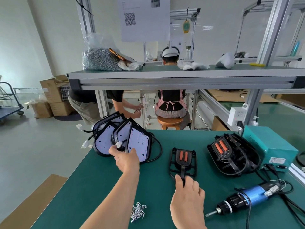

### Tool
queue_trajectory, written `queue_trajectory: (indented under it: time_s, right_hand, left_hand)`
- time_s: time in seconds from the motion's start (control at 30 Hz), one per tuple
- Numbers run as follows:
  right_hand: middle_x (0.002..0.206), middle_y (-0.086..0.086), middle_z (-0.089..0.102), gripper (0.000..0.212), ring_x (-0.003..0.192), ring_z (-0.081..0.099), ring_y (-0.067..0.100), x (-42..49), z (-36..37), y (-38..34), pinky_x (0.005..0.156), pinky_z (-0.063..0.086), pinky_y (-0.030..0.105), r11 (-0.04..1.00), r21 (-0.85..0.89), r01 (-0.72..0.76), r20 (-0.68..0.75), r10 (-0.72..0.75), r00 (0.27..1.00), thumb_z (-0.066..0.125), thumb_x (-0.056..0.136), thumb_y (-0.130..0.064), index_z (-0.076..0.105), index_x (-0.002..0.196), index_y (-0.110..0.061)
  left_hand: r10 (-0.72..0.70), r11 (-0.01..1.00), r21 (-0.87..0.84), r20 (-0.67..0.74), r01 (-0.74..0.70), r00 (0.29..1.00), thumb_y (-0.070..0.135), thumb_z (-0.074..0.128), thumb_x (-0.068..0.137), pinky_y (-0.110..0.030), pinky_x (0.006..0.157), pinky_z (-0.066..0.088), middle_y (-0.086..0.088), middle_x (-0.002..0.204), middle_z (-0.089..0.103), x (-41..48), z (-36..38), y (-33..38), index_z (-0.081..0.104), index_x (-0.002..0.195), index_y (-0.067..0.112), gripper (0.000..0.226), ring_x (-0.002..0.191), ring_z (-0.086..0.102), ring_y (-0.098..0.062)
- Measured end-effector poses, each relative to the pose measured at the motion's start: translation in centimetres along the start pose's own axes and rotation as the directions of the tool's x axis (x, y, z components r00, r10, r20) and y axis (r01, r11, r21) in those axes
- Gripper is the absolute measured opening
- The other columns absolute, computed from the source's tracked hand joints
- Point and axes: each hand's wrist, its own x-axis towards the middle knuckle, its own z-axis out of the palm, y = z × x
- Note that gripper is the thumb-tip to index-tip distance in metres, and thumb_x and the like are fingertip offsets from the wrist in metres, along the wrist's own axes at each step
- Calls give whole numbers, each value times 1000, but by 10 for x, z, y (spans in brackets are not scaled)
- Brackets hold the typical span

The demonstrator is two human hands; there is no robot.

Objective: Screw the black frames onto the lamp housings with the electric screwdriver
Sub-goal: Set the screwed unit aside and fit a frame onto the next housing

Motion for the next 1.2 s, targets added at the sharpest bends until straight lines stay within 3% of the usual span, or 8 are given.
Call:
queue_trajectory:
  time_s: [0.13,0.27,0.4,0.5,0.6,0.87,1.03,1.2]
  right_hand:
    - [86,13,67,66,73,66,34,1,-2,-1,62,55,48,1000,-6,3,10,-3,1000,90,35,1,79,101,-4]
    - [92,11,67,68,81,66,32,0,-1,1,69,55,48,999,-26,-22,67,23,998,86,41,-1,77,108,-6]
    - [102,10,63,60,91,61,32,0,-7,-3,80,50,46,998,9,-54,126,53,991,77,63,-1,71,122,-9]
    - [94,9,62,56,81,59,31,0,-5,-1,72,50,45,998,18,-59,52,58,997,81,58,0,74,113,-8]
    - [120,3,49,58,106,46,26,2,-2,0,94,38,40,1000,14,-28,117,26,993,52,87,-10,47,145,-18]
    - [132,1,38,57,115,37,22,4,2,2,99,29,34,994,74,-82,138,71,988,39,99,-14,27,154,-23]
    - [114,3,43,38,101,37,22,6,-3,6,89,36,34,934,304,-187,78,171,982,43,104,-17,45,142,-19]
    - [102,11,51,20,99,44,30,6,-13,12,85,36,38,705,669,-235,-21,334,942,48,103,-7,58,121,-7]
  left_hand:
    - [47,989,138,61,-55,997,9,64,91,-35,61,49,4,92,51,13,-2,7,24,146,41,75,69,53,-20]
    - [86,982,166,57,-95,995,4,55,93,-32,61,47,-4,132,59,20,-2,6,48,136,30,51,77,57,-23]
    - [67,993,98,44,-71,997,1,55,91,-30,57,47,4,140,54,18,-1,2,40,145,31,64,74,56,-17]
    - [32,997,71,45,-35,998,2,58,90,-29,52,43,3,121,59,17,-3,5,47,135,21,50,67,51,-14]
    - [44,991,124,38,-49,998,5,59,90,-27,47,36,-4,90,54,15,-5,9,53,111,15,24,61,44,-15]
    - [109,990,89,42,-112,993,8,54,91,-26,42,28,-2,85,43,-8,-4,11,40,90,13,14,57,31,-16]
    - [148,989,-16,101,-147,984,8,54,90,-23,40,28,4,74,45,-44,0,5,40,85,17,18,55,32,-13]
    - [121,992,-51,144,-115,982,8,54,91,-22,45,31,5,75,48,-82,-4,-5,40,83,20,20,56,36,-12]
